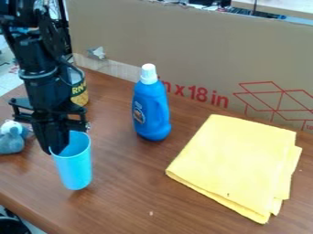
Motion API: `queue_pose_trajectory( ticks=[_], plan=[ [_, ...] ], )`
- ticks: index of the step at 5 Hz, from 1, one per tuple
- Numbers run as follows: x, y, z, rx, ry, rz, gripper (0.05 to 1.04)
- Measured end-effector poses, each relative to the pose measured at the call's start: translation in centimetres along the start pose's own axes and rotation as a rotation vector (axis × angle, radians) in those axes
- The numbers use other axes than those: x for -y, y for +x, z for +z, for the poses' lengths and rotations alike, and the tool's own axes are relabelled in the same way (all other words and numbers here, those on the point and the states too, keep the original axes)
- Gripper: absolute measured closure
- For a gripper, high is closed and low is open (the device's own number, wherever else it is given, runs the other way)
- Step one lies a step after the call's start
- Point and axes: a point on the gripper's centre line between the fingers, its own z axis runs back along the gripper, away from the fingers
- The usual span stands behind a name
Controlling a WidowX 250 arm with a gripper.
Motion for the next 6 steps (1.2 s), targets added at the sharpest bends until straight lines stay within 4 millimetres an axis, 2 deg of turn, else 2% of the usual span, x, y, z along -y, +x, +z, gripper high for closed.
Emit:
queue_pose_trajectory(
  ticks=[1, 3, 4, 5, 6],
  plan=[
    [-0.9, 1.1, -0.8, 0.027, -0.019, -0.028, 1.003],
    [-0.9, 1.8, -1.7, 0.026, -0.076, -0.041, 0.984],
    [-1.0, 1.3, -1.8, -0.01, -0.07, -0.024, 0.802],
    [0.8, 0.7, 0.5, 0.008, -0.056, -0.034, 0.516],
    [3.1, 0.7, 5.5, 0.106, 0.004, -0.045, 0.208]
  ],
)
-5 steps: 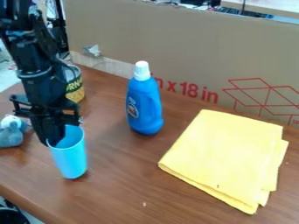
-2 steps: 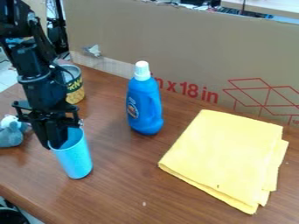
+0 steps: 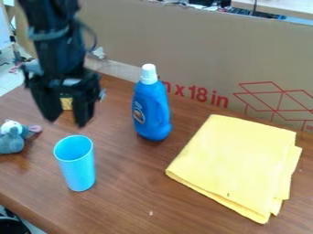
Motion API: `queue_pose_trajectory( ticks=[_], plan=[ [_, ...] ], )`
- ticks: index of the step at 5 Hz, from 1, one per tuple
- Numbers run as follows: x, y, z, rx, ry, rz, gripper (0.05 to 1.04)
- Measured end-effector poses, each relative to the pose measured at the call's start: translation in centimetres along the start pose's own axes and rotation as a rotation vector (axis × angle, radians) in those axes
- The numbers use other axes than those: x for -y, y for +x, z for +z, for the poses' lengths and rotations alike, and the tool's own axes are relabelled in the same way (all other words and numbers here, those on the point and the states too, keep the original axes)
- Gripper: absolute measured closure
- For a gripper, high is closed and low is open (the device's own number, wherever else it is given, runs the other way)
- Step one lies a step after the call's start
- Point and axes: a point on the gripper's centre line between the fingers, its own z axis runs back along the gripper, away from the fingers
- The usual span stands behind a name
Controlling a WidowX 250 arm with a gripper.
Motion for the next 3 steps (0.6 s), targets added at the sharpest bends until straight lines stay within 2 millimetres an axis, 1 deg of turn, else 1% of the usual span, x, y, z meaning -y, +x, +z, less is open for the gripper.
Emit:
queue_pose_trajectory(
  ticks=[1, 2, 3],
  plan=[
    [3.5, -0.4, 4.0, 0.053, 0.042, -0.058, 0.075],
    [8.0, -1.5, 4.8, 0.06, 0.016, -0.186, 0.081],
    [11.3, -1.5, 3.2, 0.007, -0.024, -0.266, 0.083]
  ],
)
